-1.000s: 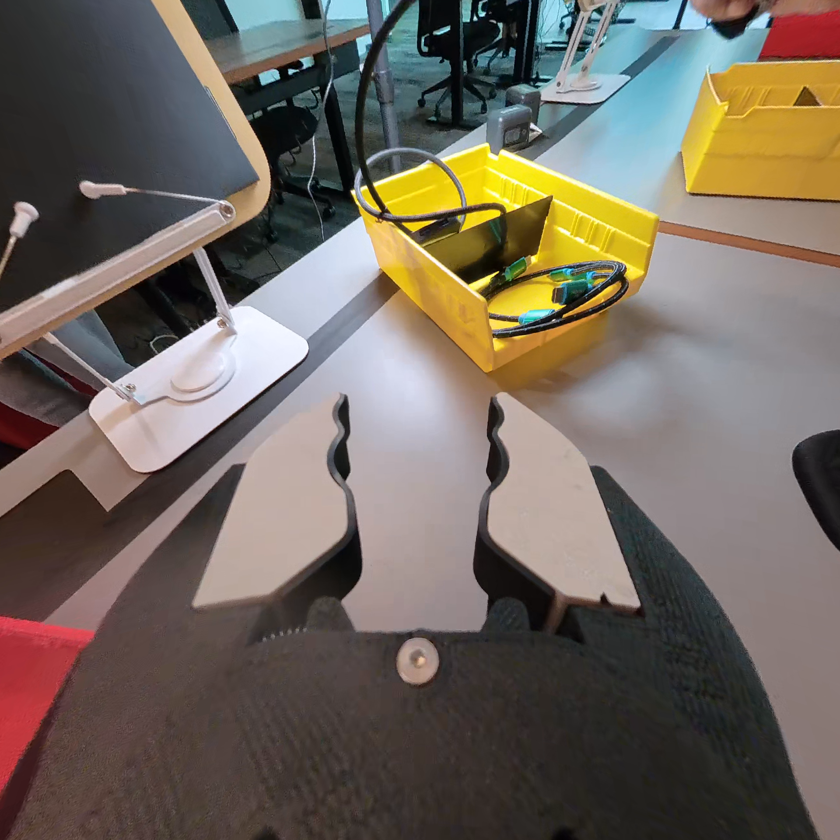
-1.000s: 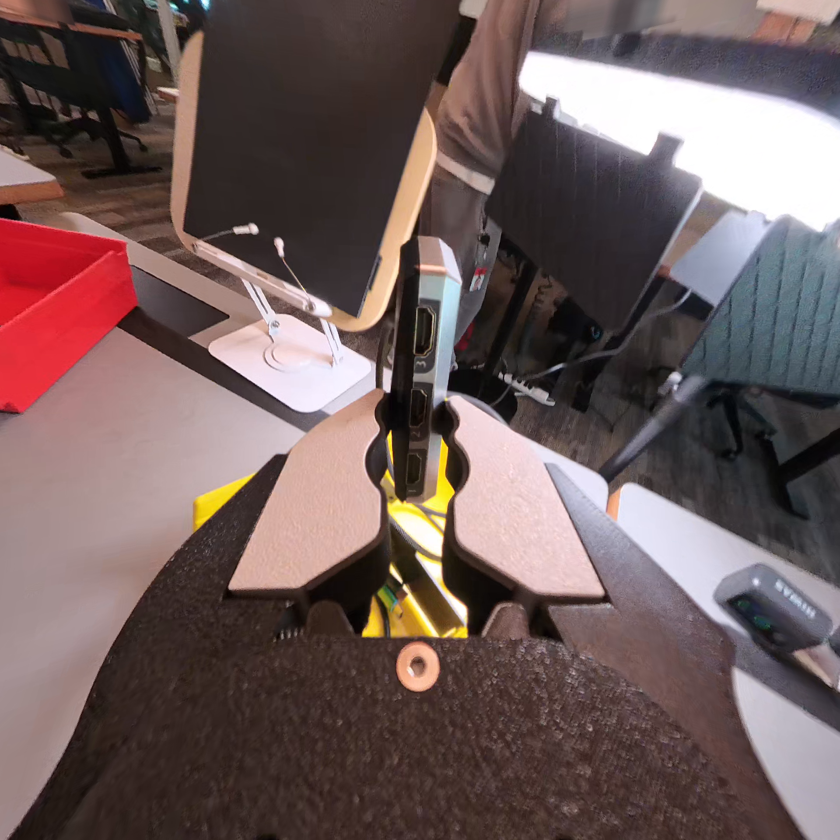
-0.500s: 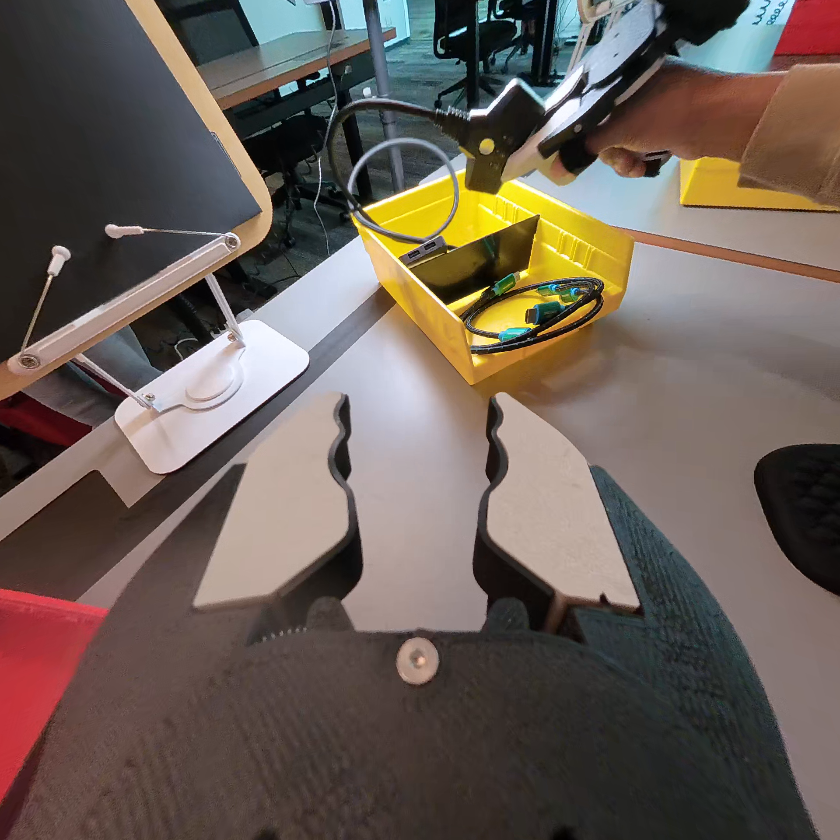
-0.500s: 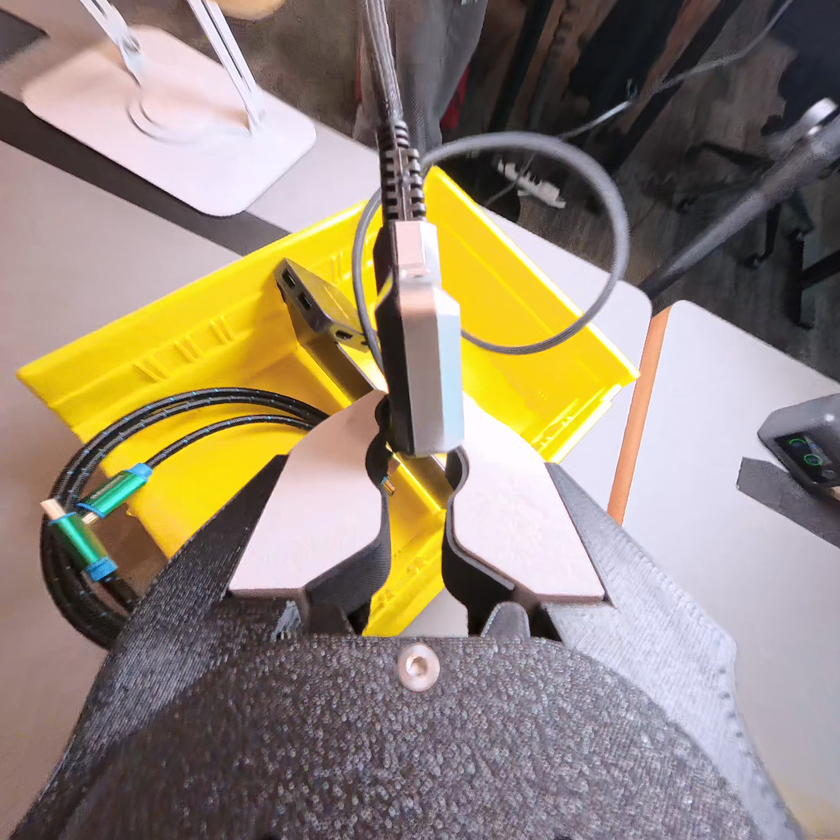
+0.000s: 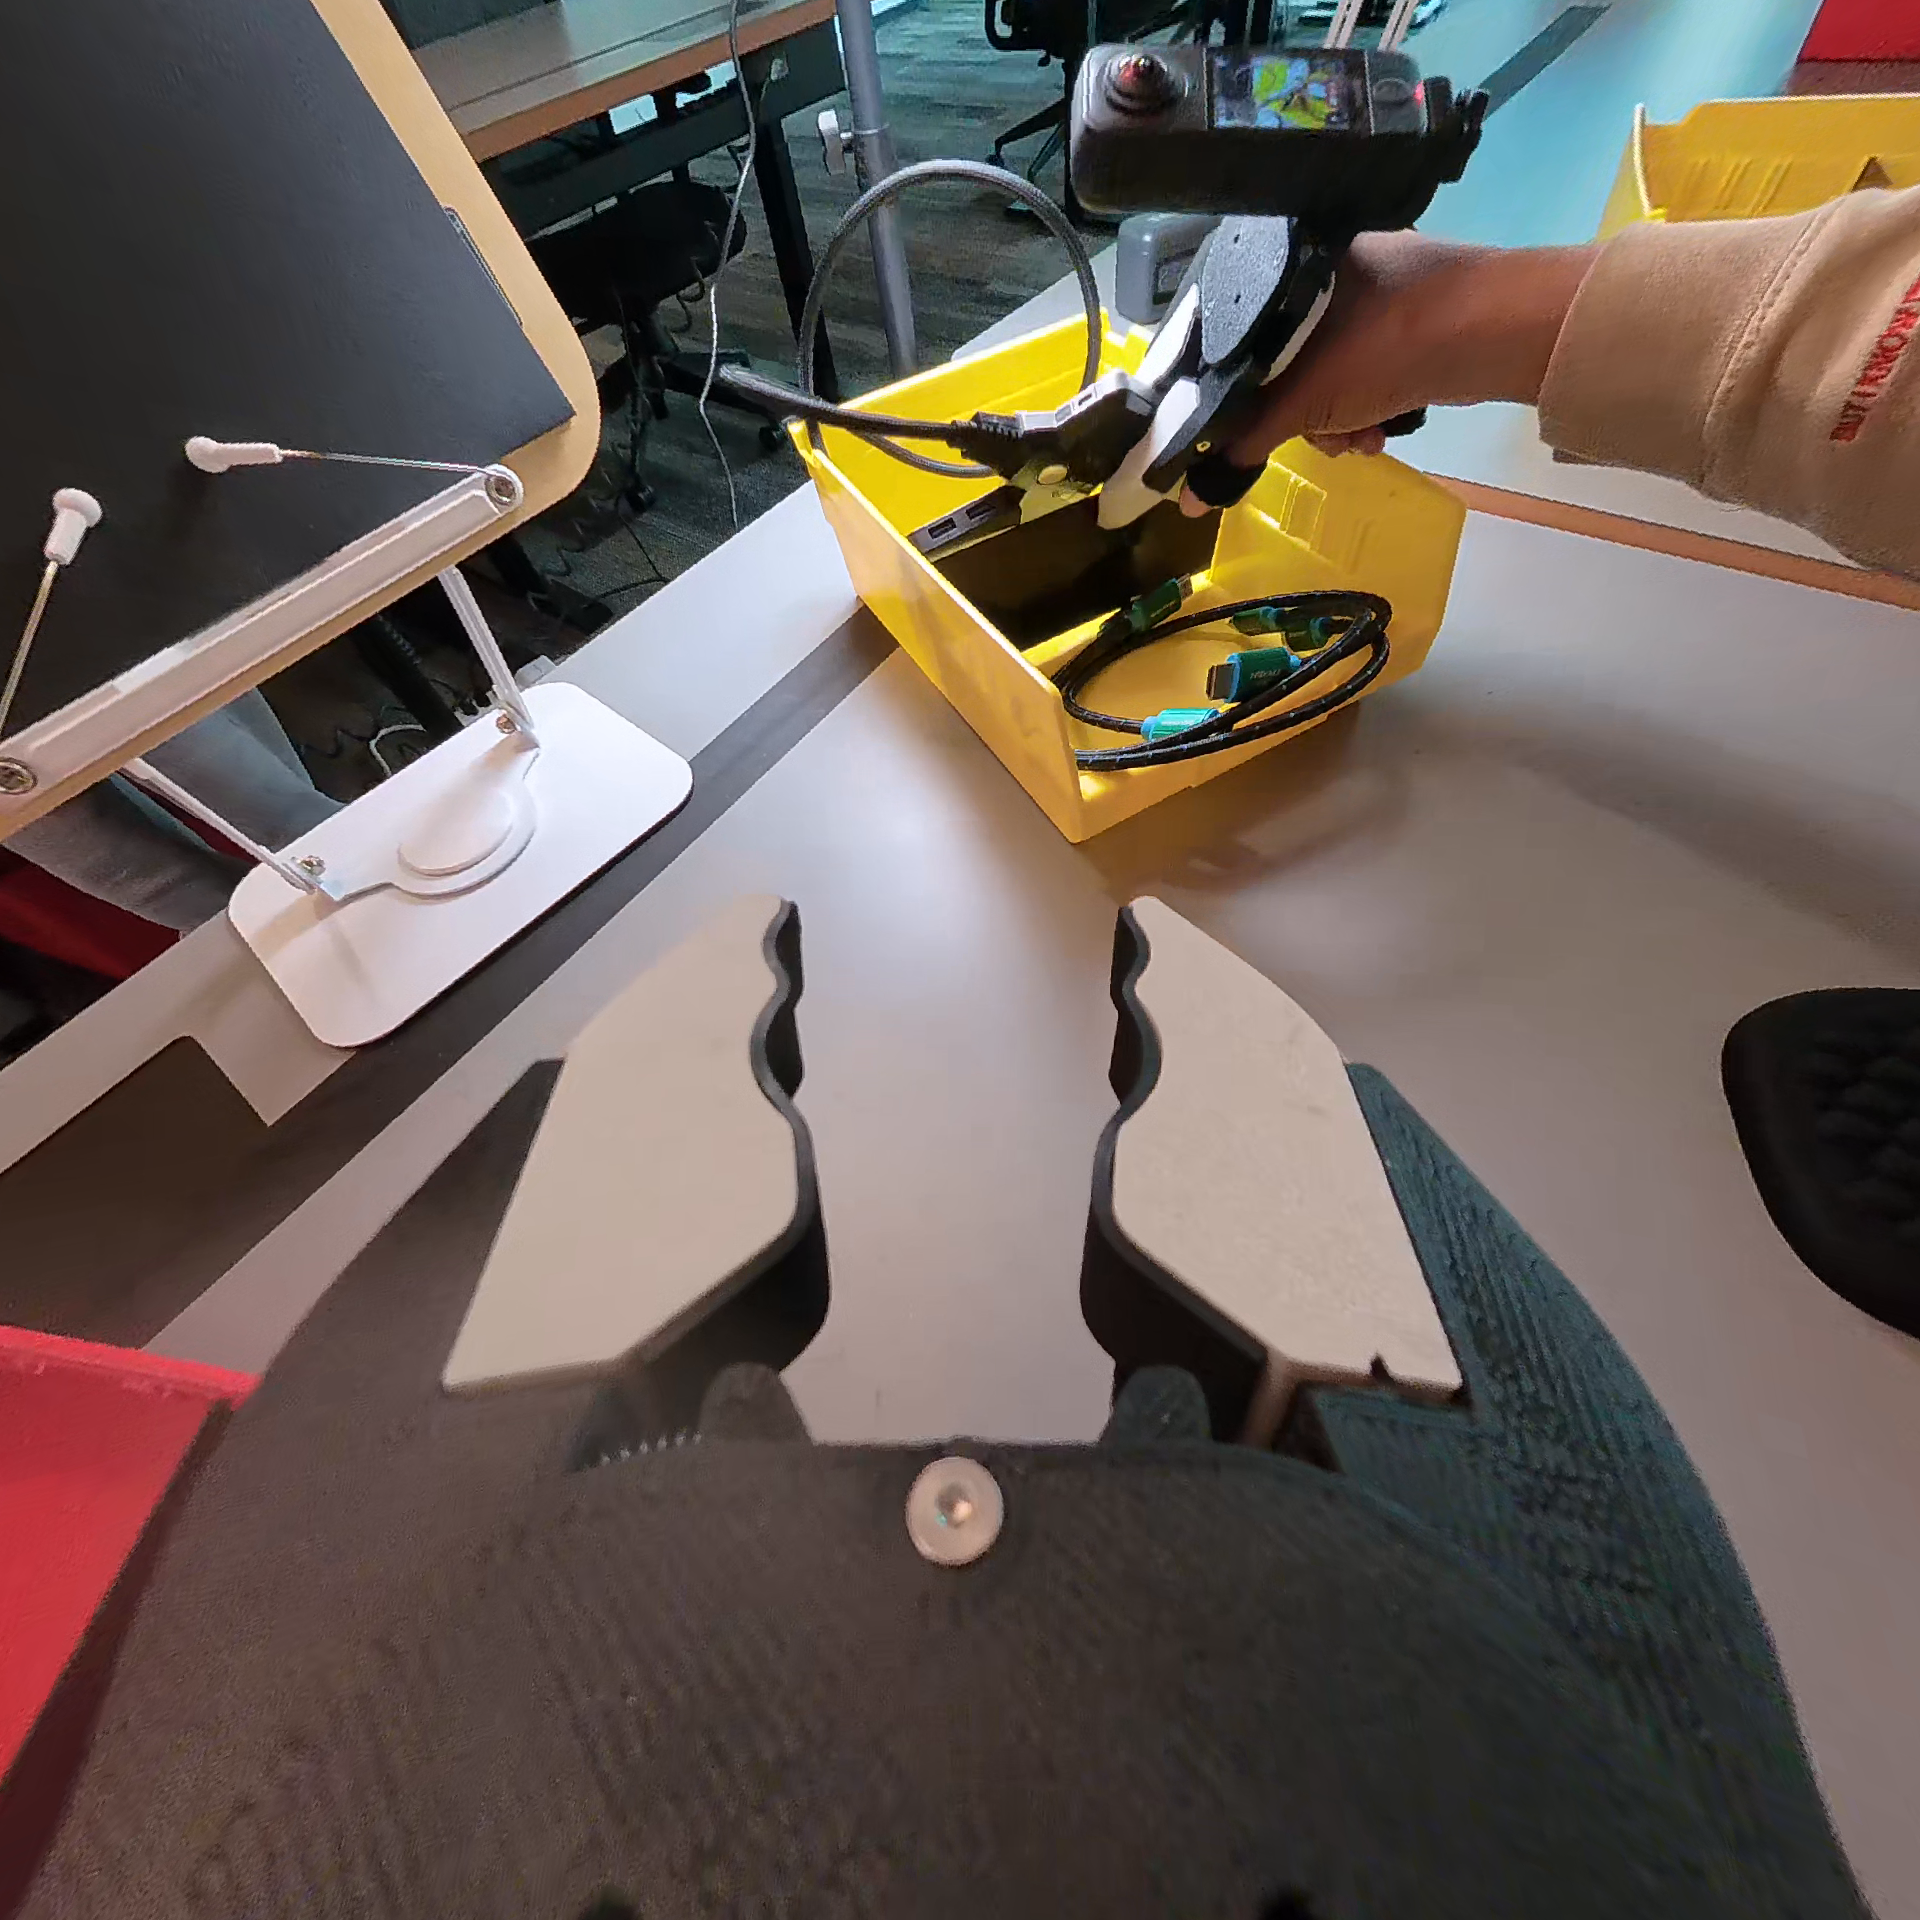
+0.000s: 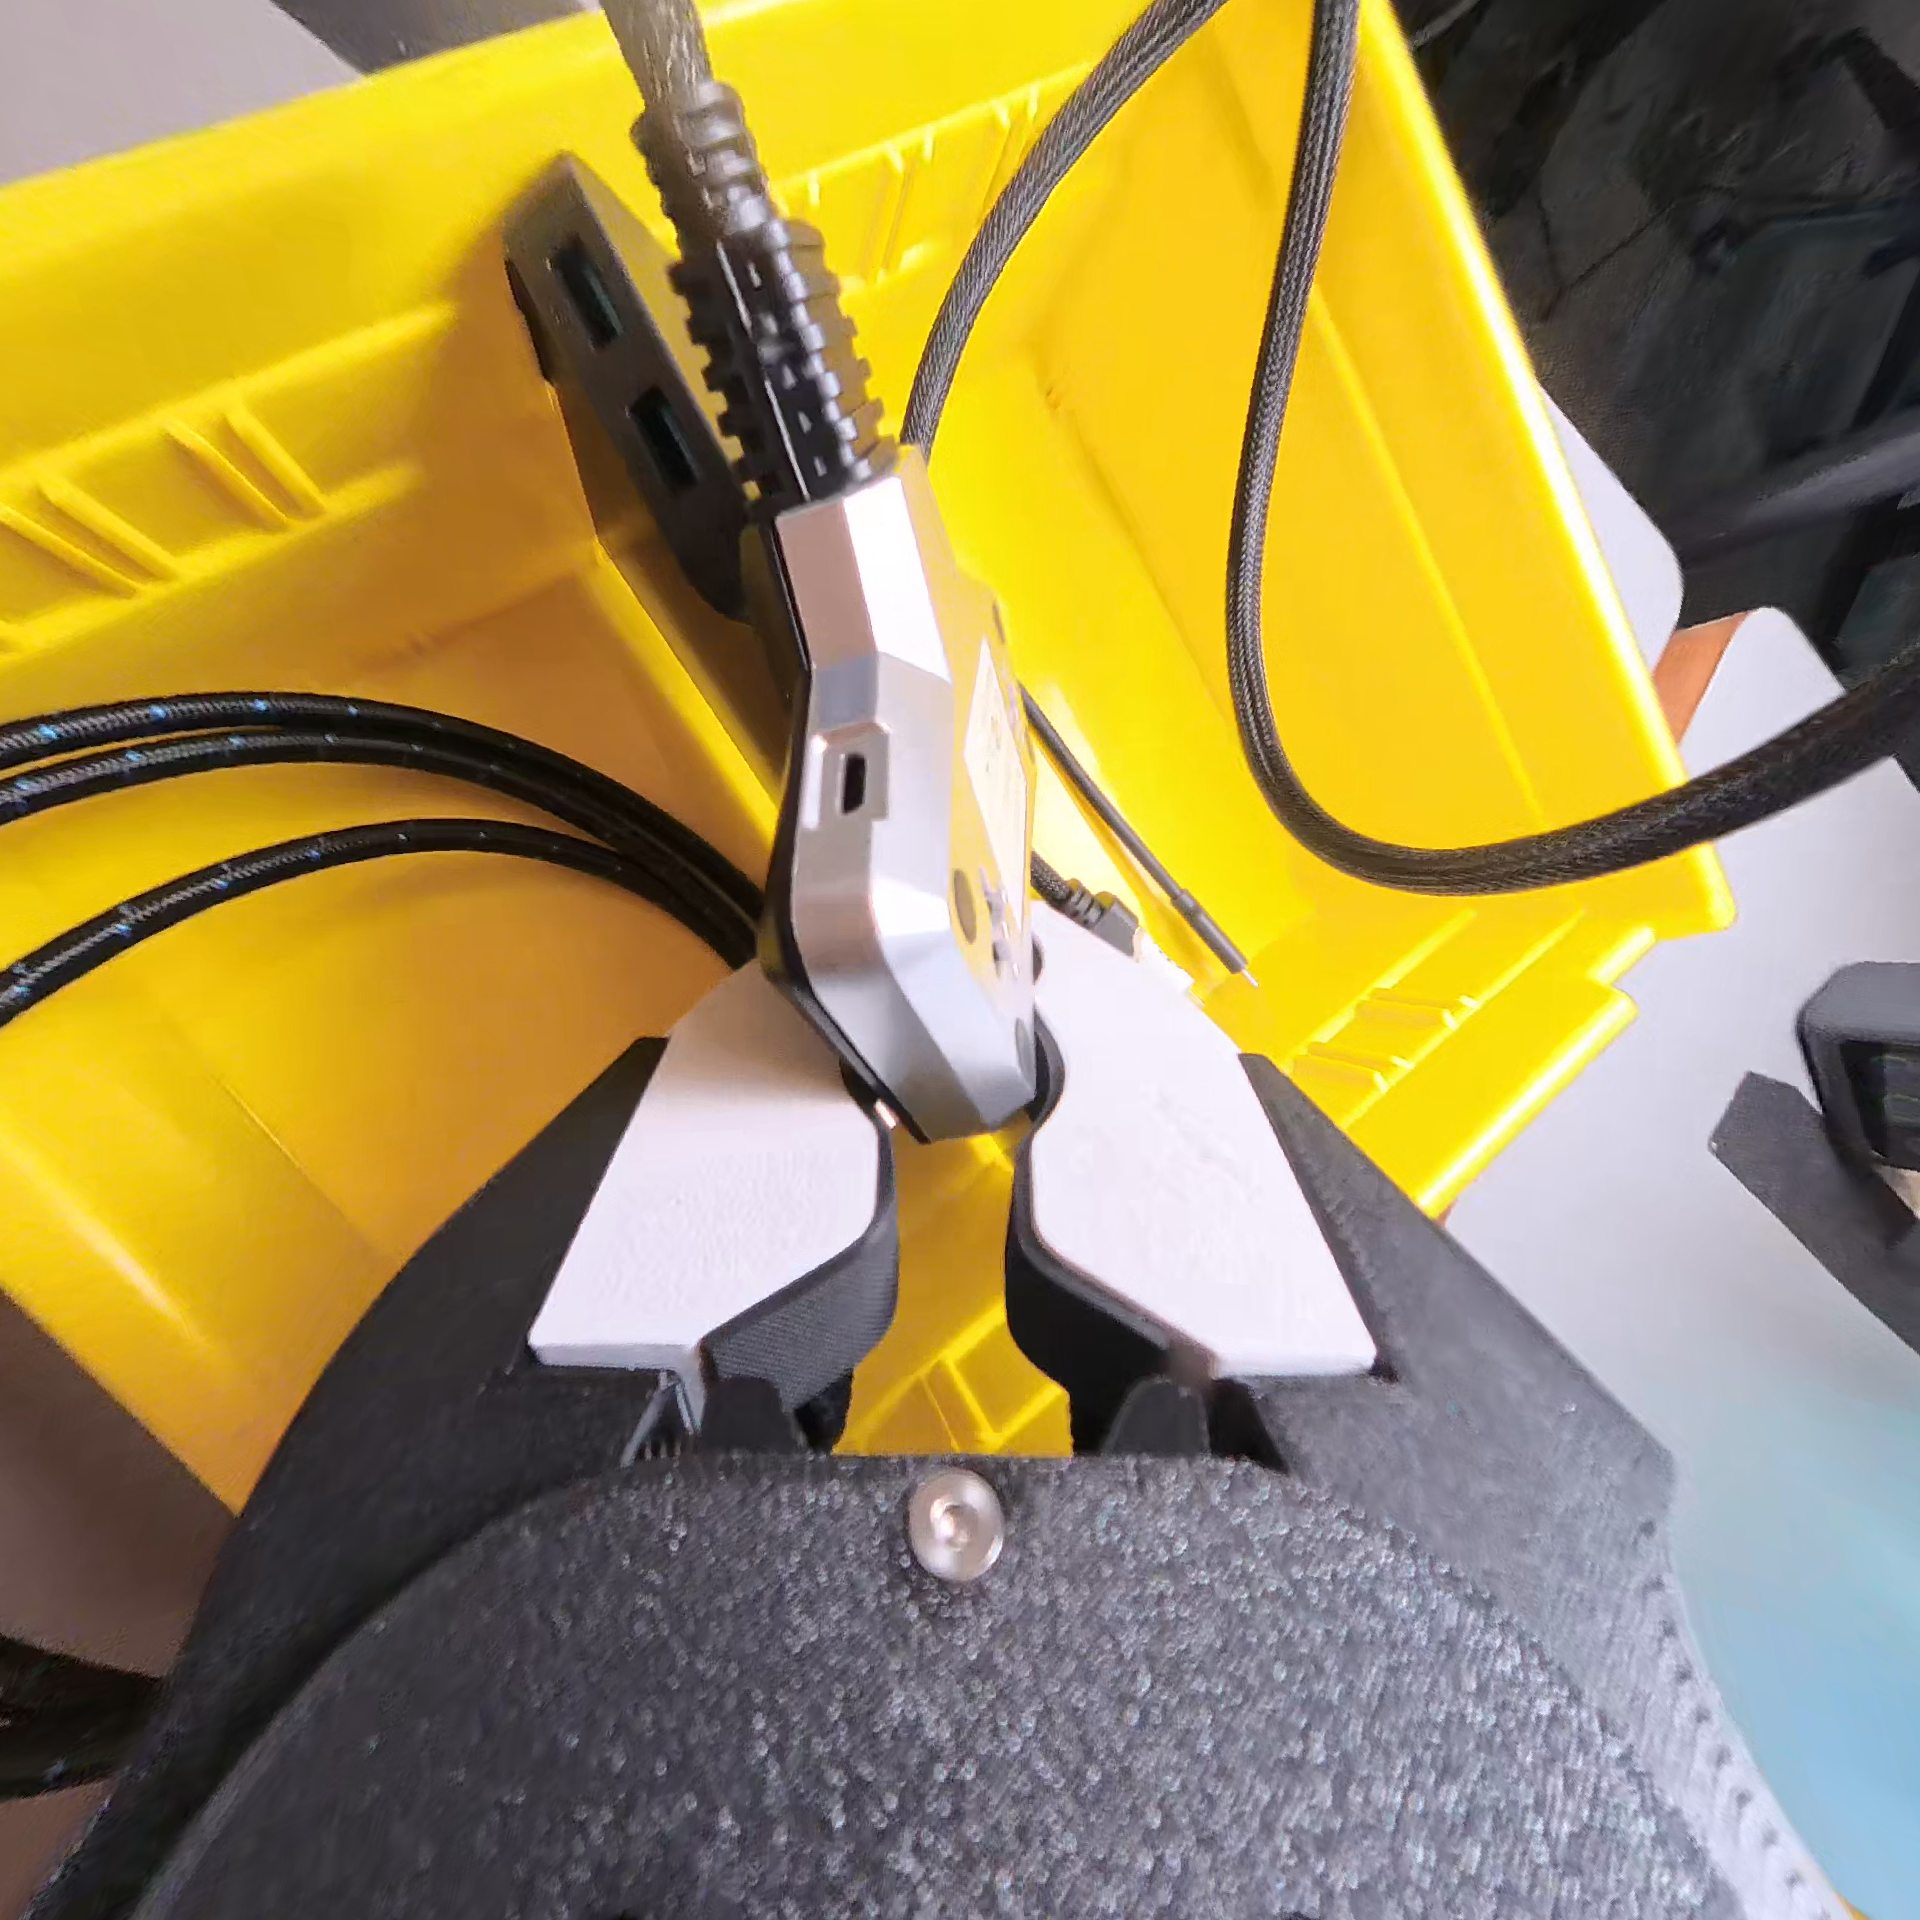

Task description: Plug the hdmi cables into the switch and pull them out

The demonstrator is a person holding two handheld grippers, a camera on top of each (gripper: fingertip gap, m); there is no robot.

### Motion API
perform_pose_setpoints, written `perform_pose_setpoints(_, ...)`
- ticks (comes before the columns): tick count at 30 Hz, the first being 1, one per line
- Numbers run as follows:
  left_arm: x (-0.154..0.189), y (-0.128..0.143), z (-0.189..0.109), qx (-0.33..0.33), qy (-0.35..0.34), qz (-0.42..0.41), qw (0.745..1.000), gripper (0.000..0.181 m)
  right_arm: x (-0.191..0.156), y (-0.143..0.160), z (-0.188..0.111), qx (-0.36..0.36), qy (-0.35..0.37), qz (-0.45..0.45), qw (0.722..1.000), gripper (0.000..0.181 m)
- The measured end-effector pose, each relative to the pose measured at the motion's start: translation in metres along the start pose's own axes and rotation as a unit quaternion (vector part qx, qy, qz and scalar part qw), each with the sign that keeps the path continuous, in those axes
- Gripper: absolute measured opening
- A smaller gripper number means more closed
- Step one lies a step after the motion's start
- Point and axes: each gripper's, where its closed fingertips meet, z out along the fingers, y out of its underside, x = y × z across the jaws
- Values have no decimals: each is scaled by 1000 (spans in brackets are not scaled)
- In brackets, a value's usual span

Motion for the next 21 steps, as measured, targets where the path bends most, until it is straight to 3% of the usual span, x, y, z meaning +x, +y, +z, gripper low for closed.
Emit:
perform_pose_setpoints(1,0,0,0,-1,0,0,1000,58,0,2,1,-3,2,-3,1000,19)
perform_pose_setpoints(6,0,2,2,-5,2,-2,1000,58,6,-10,-24,59,2,12,998,29)
perform_pose_setpoints(13,0,4,2,-9,1,-3,1000,58,2,-30,-99,179,-17,63,982,42)
perform_pose_setpoints(17,-1,4,2,-10,-2,-3,1000,58,-45,-39,-147,271,-45,64,960,41)
perform_pose_setpoints(21,-1,4,2,-8,-6,-4,1000,58,-110,-16,-161,280,-61,16,958,41)
